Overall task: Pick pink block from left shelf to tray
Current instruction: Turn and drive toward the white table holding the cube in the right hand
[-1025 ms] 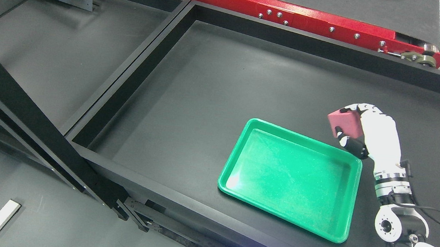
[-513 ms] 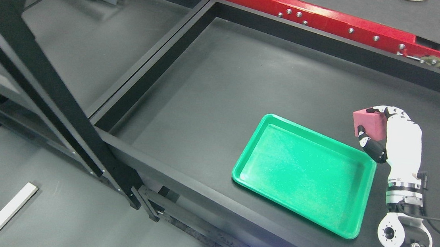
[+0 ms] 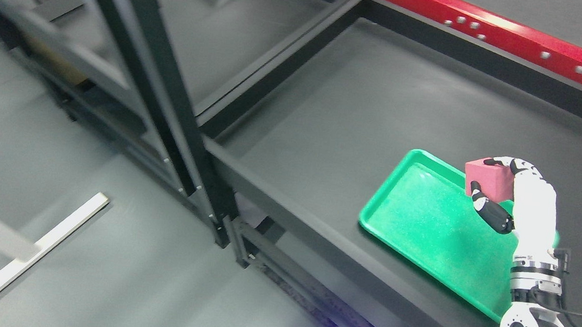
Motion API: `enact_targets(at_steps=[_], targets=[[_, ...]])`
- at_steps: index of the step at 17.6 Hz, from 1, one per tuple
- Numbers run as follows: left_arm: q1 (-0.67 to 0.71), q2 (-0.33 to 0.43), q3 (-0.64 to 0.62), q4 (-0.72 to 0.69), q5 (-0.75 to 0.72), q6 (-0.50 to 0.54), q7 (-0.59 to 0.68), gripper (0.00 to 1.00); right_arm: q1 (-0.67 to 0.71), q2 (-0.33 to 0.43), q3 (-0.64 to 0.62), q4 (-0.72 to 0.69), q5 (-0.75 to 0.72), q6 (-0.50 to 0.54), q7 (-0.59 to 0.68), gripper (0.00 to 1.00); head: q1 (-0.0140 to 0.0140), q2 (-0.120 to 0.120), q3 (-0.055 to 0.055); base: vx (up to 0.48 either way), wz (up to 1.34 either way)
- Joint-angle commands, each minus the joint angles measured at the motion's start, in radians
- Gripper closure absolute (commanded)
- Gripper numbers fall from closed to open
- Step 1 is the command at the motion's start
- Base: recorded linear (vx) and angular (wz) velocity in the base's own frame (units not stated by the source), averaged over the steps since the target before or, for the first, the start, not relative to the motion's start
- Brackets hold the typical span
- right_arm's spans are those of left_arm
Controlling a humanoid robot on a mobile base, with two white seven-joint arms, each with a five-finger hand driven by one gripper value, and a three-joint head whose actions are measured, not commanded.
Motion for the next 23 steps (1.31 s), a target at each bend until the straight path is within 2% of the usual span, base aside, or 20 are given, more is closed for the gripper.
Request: enact_targets(at_steps=[1,15,23], targets=[[-0.011,0.017,0.000,0.000,-0.002,0.000,0.001,0.00,0.033,-0.018,-0.017,-0.072,-0.051,-0.008,0.002,1.00,0.0000,0.000,0.000,-0.119,0.59],[-0.011,0.017,0.000,0.000,-0.002,0.000,0.001,0.00,0.076,-0.024,-0.033,-0.100,-0.152,-0.053,0.033,1.00,0.0000,0.000,0.000,-0.113,0.63],[-0.011,0.017,0.000,0.000,-0.002,0.000,0.001,0.00,0.111,-0.022,-0.031,-0.100,-0.161,-0.091,0.033,1.00,0.0000,0.000,0.000,-0.056,0.56]])
